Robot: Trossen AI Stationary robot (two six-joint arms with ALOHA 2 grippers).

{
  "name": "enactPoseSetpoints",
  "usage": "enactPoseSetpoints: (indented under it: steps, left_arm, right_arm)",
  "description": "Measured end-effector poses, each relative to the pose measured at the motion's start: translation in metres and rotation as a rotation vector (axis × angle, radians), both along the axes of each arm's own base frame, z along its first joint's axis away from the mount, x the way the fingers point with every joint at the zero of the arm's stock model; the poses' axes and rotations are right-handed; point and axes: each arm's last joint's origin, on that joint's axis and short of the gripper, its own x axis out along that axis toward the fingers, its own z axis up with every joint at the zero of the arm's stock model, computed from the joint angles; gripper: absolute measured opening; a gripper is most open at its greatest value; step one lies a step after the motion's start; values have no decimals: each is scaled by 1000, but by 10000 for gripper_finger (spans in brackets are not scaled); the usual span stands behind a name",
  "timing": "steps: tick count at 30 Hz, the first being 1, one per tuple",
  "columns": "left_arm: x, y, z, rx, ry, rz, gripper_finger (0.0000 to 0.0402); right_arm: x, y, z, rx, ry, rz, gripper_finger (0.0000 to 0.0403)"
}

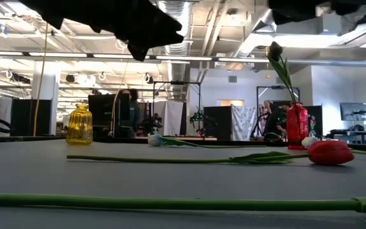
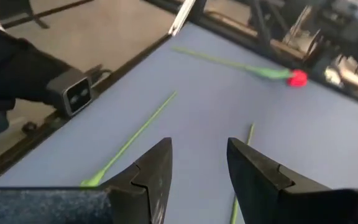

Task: Sort flowers into vase by color
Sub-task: Put the top dark red tulip into the red flower vase

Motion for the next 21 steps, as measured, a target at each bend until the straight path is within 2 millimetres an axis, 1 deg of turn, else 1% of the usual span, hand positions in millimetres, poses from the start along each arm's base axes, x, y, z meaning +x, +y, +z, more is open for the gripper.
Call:
enactPoseSetpoints:
  steps: [2, 7, 10, 13, 16, 18, 21]
  left_arm:
    - [0, -10, -7, -9, 26, 5, 130]
    - [9, -35, -29, -66, 15, 20, 130]
    - [23, -51, -40, -80, 29, 0, 130]
    - [43, -66, -47, -72, 51, -23, 130]
    - [63, -78, -53, -29, 131, -34, 130]
    - [73, -82, -58, 3, 226, -24, 130]
    - [87, -86, -57, 14, 329, 11, 130]
  right_arm:
    - [-8, 2, -1, 7, 53, 1, 180]
    - [-21, 7, 1, 55, 127, -1, 180]
    - [-27, 12, -3, 60, 172, 7, 180]
    - [-33, 19, -3, 70, 184, 27, 180]
    - [-39, 26, -5, 70, 196, 56, 180]
    - [-44, 31, -6, 68, 205, 74, 180]
    - [-51, 37, -7, 77, 224, 94, 180]
